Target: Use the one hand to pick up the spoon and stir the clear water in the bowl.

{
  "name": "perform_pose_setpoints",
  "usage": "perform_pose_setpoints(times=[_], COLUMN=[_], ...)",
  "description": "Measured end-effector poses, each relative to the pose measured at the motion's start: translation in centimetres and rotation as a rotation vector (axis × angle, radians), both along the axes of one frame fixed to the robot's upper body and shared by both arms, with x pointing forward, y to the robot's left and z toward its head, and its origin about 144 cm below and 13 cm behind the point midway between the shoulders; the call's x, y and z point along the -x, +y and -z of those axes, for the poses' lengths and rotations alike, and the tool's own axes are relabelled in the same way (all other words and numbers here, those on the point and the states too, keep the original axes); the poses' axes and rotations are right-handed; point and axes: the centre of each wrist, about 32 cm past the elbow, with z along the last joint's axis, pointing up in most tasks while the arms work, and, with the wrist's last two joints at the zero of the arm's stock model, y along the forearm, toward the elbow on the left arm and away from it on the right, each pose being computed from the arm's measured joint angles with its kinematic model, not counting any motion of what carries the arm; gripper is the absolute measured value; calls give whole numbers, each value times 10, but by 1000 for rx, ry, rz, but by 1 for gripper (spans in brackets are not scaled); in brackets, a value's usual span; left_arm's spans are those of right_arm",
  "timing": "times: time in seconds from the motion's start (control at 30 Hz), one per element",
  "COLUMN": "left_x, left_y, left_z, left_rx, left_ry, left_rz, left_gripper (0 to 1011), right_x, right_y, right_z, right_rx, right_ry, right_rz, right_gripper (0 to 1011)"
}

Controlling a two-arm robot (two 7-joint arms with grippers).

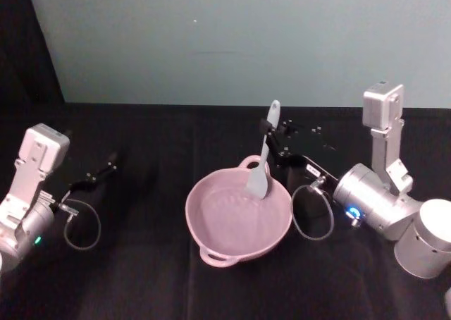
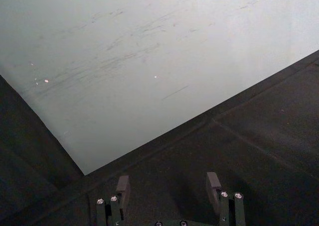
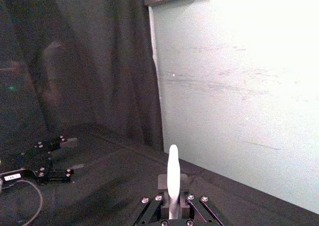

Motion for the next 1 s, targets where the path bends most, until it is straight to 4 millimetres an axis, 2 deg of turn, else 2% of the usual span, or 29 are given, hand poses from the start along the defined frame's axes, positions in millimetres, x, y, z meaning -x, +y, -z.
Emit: perform_pose_setpoints(times=[0.17, 0.37, 0.7, 1.0], left_x=[0, 0, 0, 0], left_y=[0, 0, 0, 0], left_z=[0, 0, 0, 0], left_rx=[0, 0, 0, 0], left_ry=[0, 0, 0, 0], left_rz=[0, 0, 0, 0], left_gripper=[1005, 1005, 1005, 1005], right_x=[6, 13, 25, 21], right_y=[-7, -4, 19, 35], right_z=[-4, -8, -11, -8], right_rx=[24, 51, 69, 45], right_ry=[-15, -24, -25, -18], right_rz=[8, -27, -145, -187], right_gripper=[112, 112, 112, 112])
